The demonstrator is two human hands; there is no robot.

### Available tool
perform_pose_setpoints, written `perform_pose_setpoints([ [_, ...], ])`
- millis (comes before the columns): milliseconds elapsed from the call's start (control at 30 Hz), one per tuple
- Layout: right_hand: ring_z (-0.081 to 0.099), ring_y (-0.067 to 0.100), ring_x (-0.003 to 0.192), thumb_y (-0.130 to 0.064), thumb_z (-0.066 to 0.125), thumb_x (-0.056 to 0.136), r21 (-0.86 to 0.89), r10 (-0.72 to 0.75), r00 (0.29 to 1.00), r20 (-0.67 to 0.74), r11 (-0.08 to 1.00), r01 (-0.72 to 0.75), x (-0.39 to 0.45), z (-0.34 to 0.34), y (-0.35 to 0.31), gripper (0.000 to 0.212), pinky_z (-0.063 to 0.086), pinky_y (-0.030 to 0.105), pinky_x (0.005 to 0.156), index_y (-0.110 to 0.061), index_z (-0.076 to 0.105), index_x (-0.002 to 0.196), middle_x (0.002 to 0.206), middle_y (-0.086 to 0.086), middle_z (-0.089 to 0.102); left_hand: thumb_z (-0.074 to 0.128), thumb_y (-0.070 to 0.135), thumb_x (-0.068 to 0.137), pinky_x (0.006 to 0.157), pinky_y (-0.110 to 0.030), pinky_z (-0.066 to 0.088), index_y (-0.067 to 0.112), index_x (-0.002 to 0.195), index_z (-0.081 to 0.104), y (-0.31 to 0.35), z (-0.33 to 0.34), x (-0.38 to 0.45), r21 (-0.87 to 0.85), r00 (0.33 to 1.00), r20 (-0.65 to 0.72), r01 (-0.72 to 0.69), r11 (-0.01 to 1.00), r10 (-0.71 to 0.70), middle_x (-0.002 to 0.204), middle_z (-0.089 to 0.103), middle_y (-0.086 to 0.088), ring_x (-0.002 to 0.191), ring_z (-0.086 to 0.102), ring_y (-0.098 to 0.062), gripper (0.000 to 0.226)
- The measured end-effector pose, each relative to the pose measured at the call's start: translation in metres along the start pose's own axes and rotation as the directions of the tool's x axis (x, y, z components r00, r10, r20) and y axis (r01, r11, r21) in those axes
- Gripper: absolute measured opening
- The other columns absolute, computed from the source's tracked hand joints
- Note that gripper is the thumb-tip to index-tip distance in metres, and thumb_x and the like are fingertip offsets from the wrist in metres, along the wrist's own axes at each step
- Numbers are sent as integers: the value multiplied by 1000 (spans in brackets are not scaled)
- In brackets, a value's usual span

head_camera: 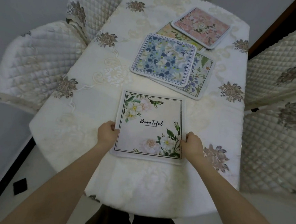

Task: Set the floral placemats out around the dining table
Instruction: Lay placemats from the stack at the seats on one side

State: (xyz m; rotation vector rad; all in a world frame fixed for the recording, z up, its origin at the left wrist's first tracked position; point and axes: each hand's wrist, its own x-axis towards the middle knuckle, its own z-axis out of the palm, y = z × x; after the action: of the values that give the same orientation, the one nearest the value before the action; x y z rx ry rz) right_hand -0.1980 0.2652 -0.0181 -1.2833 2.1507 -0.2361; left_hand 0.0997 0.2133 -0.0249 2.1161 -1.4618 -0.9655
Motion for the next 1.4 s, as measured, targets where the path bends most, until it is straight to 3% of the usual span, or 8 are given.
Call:
perform_pose_setpoints([
  [233, 38, 18, 60, -7, 52, 89, 4, 52, 997, -52, 999, -52, -62, 35, -8, 20, 24, 26, 48, -11, 38, 75, 66, 0, 36, 66, -1, 73, 62, -18, 32, 1, 90, 64, -34, -31, -13, 58, 992, 72, -110, 992, 105, 77, 58, -4, 72, 52, -19, 16],
  [467, 46, 25, 72, -11, 48, 94, 13, 149, 977, -154, 989, -148, -130, 75, -25, 10, 34, 32, 62, -7, 47, 85, 86, 14, 48, 64, 2, 75, 65, -31, 41, -2, 81, 67, -74, -59, -32, 116, 966, 154, -224, 968, 206, 74, 65, -15, 70, 55, -24, 8],
  [700, 42, 24, 73, -12, 47, 95, 11, 211, 953, -216, 977, -213, -178, 106, -28, 14, 32, 31, 65, 0, 53, 91, 95, 20, 54, 62, 6, 79, 67, -42, 48, -6, 76, 63, -101, -80, -46, 158, 924, 246, -337, 928, 293, 74, 65, -23, 71, 59, -34, 12],
  [900, 53, 33, 83, -13, 48, 95, -16, 250, 941, -230, 965, -260, -199, 122, -30, 17, 35, 33, 66, 3, 54, 93, 97, 23, 56, 63, 6, 79, 58, -32, 36, 2, 66, 57, -120, -90, -60, 153, 913, 276, -351, 924, 301, 69, 58, -14, 66, 54, -29, 14],
  [1133, 42, 24, 72, -10, 50, 93, 27, 266, 926, -269, 963, -268, -211, 132, -27, 14, 31, 32, 63, 1, 53, 86, 92, 23, 56, 59, 7, 82, 60, -31, 35, 8, 65, 47, -129, -94, -68, 116, 906, 309, -337, 934, 289, 73, 52, -15, 69, 51, -28, 20],
  [1233, 44, 25, 75, -8, 49, 93, 16, 268, 928, -259, 962, -273, -211, 130, -30, 12, 32, 32, 65, 2, 54, 89, 95, 23, 56, 58, 6, 83, 64, -30, 34, 9, 72, 48, -128, -94, -70, 117, 903, 316, -342, 932, 292, 79, 48, -11, 77, 53, -30, 15],
  [1300, 47, 29, 82, -4, 48, 91, -14, 223, 937, -269, 972, -235, -213, 129, -33, 9, 34, 32, 67, 2, 54, 94, 98, 23, 56, 56, 6, 84, 72, -29, 37, 3, 91, 54, -127, -94, -71, 157, 893, 317, -382, 911, 320, 91, 47, -10, 90, 51, -30, 8],
  [1400, 47, 33, 93, 5, 45, 83, -106, 117, 955, -272, 983, -151, -213, 128, -38, 26, 39, 36, 68, -1, 51, 108, 108, 20, 54, 53, 4, 85, 90, -35, 40, 4, 131, 44, -126, -92, -68, 247, 832, 351, -525, 814, 430, 118, 48, -15, 109, 46, -30, 47],
])
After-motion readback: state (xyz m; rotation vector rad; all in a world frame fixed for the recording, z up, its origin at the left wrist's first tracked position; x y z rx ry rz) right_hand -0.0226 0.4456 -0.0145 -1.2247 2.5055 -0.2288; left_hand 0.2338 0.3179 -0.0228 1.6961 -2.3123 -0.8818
